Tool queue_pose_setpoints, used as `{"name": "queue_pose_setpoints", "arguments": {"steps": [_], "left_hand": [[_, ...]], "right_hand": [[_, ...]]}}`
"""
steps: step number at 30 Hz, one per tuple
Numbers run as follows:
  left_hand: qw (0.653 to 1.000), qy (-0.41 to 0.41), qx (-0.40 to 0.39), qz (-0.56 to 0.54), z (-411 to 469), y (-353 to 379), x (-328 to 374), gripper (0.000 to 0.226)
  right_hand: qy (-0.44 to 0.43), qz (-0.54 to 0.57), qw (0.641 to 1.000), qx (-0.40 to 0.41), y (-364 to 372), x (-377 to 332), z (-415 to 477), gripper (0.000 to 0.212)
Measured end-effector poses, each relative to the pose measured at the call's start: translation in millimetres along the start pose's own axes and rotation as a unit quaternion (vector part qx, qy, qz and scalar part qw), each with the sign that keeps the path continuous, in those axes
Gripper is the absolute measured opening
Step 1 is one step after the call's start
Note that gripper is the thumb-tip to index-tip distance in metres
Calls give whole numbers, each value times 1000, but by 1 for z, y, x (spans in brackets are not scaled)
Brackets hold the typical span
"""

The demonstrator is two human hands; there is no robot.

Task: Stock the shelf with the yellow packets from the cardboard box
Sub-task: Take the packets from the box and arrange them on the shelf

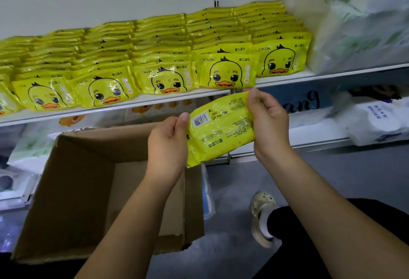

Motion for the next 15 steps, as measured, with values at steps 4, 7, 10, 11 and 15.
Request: {"name": "queue_pose_setpoints", "arguments": {"steps": [4, 7, 10, 11, 15], "left_hand": [[1000, 9, 23, -4, 4, -12, -2, 62], [1000, 19, 18, -10, 12, -17, -1, 74], [999, -7, 32, -34, 17, -22, -3, 59], [997, -25, 44, -54, 18, -25, -6, 51], [991, -71, 80, -85, 22, -36, -14, 36]], "right_hand": [[-1, -43, 999, -2, -2, -6, -2, 10], [5, -64, 998, -5, -2, -6, -2, 13], [22, -101, 994, -23, 1, -5, 1, 16], [20, -138, 990, -36, 3, -7, 2, 16], [-17, -232, 969, -89, 19, -11, 1, 12]]}}
Point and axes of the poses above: each hand's wrist, its own z-axis towards the middle knuckle, its own y-axis out of the palm, x = y × z, the point moved 10 cm from there along z, towards the middle knuckle, and after that the axes turned 7 degrees about y, right-handed, at the moved point
